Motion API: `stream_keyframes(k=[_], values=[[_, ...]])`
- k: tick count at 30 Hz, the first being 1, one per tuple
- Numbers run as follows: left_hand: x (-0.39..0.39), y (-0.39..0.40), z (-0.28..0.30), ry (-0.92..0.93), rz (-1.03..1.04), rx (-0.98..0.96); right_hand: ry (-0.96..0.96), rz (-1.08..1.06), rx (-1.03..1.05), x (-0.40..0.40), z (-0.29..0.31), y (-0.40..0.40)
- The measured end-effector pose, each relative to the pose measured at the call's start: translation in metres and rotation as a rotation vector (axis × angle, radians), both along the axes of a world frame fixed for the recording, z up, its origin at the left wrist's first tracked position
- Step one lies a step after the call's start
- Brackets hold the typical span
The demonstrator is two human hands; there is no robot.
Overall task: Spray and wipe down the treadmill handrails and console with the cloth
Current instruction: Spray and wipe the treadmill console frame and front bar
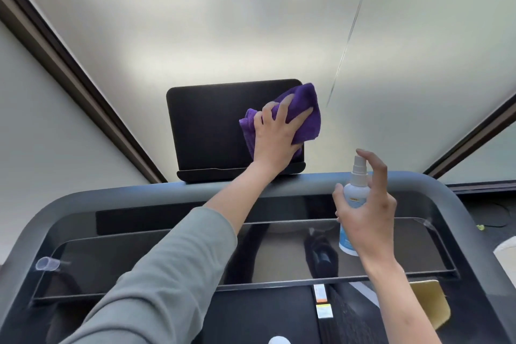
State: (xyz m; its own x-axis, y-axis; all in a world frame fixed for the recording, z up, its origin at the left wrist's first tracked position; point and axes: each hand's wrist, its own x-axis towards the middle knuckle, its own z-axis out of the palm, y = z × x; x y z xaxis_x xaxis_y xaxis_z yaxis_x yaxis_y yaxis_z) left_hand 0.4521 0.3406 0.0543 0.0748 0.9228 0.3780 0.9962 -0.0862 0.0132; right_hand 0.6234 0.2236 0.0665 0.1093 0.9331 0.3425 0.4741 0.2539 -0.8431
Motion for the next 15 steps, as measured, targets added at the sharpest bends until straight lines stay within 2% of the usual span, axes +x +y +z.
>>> stream_keyframes(k=[3,8,11,13,15], values=[[-0.009,-0.026,-0.013,-0.032,-0.077,-0.038,0.008,0.0,-0.01,-0.001,0.002,-0.003],[-0.025,-0.058,-0.02,-0.147,-0.026,-0.112,0.005,-0.011,0.032,0.002,0.01,-0.007],[-0.028,-0.068,-0.017,-0.289,-0.004,0.026,0.013,-0.03,0.039,0.007,0.012,-0.011],[-0.015,-0.07,-0.019,-0.278,-0.025,0.103,0.021,-0.036,0.013,0.007,0.011,-0.014],[0.001,-0.068,-0.024,-0.187,-0.053,0.007,0.004,-0.025,0.003,0.005,0.01,-0.018]])
